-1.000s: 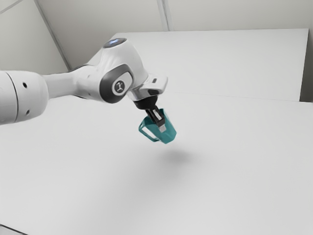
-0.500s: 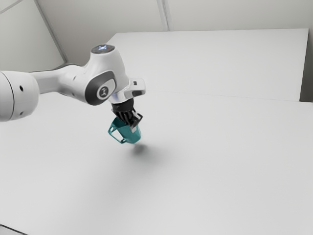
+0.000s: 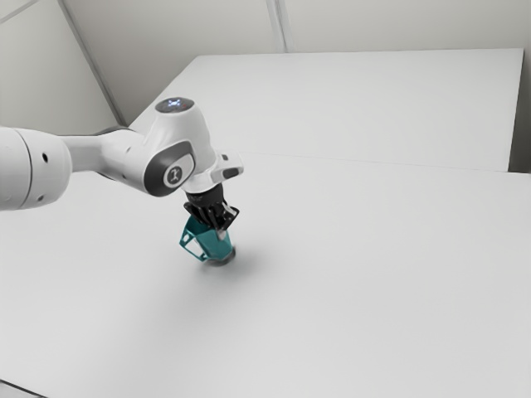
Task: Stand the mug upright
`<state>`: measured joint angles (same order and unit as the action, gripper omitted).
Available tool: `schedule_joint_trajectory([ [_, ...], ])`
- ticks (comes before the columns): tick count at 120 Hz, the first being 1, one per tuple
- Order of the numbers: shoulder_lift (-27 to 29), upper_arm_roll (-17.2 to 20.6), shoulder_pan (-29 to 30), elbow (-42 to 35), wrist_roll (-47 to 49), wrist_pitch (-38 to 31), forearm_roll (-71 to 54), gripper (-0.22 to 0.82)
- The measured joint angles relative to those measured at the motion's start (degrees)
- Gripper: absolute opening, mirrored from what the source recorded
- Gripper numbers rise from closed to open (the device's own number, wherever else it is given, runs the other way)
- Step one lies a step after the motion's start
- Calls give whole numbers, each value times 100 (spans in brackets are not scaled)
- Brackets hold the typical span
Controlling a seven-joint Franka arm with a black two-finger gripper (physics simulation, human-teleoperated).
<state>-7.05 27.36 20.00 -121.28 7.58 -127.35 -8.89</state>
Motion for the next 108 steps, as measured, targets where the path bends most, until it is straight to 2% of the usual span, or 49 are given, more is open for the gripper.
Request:
schedule_joint_trajectory([
  [26, -40, -1, -1, -53, 233, -40, -121, -16],
  [30, -47, 2, -1, -59, 255, -42, -148, -12],
  [53, 12, 8, -14, -73, 395, -31, -224, 28],
  [75, 354, 87, -40, 12, 502, 168, -236, 47],
  [88, 498, 159, -59, 535, 534, 617, -83, 52],
  [108, 490, 183, -162, 1986, 534, 1733, 260, 57],
])
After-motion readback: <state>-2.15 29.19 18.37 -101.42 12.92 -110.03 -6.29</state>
